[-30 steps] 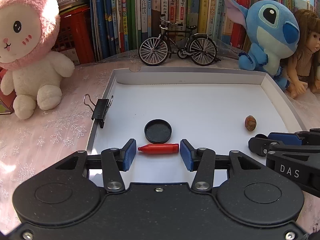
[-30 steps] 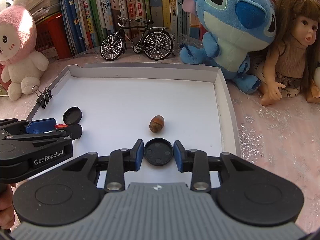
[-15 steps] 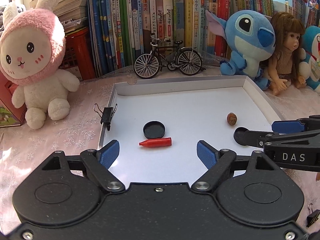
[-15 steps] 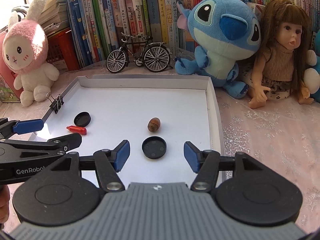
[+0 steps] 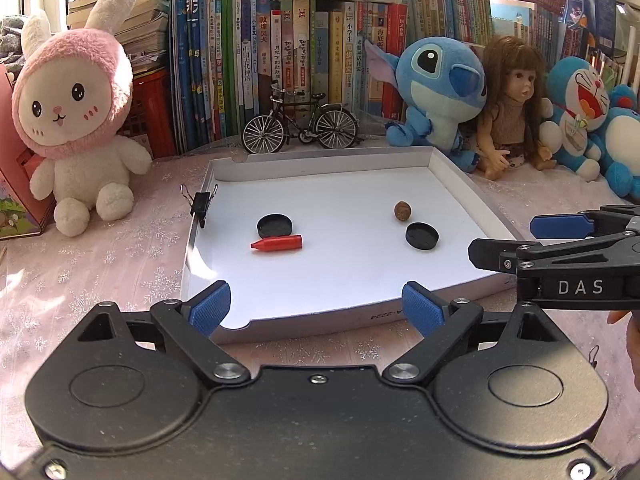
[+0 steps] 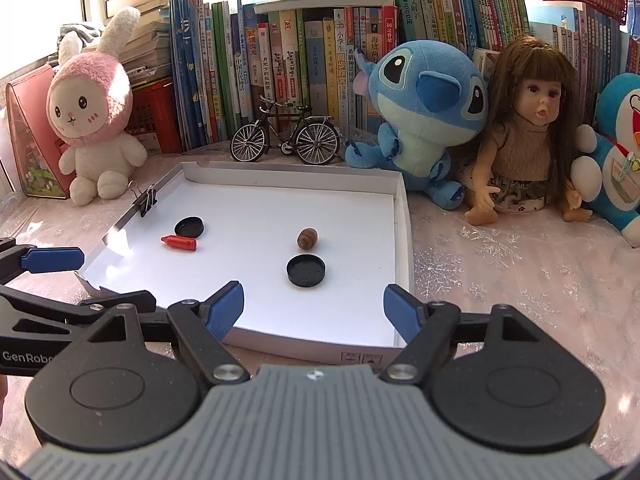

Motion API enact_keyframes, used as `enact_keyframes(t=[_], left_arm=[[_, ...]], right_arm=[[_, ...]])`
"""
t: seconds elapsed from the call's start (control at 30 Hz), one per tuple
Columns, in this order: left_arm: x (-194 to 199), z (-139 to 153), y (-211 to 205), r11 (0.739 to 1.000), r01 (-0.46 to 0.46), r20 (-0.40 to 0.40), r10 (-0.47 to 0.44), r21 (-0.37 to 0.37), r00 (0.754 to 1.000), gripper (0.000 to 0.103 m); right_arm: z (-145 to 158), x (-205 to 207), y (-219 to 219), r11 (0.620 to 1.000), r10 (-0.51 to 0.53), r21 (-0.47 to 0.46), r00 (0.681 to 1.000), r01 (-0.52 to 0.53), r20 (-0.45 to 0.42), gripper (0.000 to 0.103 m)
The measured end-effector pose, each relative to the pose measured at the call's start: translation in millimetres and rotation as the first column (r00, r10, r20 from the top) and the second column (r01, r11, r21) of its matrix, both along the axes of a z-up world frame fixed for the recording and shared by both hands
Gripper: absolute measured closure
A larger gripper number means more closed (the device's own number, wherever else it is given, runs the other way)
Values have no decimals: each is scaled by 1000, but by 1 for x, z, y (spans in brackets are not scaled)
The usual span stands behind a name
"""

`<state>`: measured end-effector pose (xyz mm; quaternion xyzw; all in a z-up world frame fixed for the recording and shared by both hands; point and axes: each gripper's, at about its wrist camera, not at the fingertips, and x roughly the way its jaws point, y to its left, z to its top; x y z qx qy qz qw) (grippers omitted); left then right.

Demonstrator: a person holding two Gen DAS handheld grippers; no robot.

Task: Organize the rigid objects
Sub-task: 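Move both open grippers back from the tray toward the objects on the table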

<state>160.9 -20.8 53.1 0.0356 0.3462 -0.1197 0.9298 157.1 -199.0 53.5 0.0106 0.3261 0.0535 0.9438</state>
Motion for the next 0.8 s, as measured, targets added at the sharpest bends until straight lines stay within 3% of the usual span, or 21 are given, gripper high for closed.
enact_keyframes(t=[0.27, 0.8], left_arm=[[-33, -1, 7, 998, 33, 14, -32, -58, 999, 7], [-77, -21, 26, 999, -23, 60, 25, -40, 998, 9]], right_arm=[[1, -37, 0, 999, 24, -34, 998, -22, 55, 15], [-17, -101, -20, 996, -4, -88, 986, 19, 166, 11]])
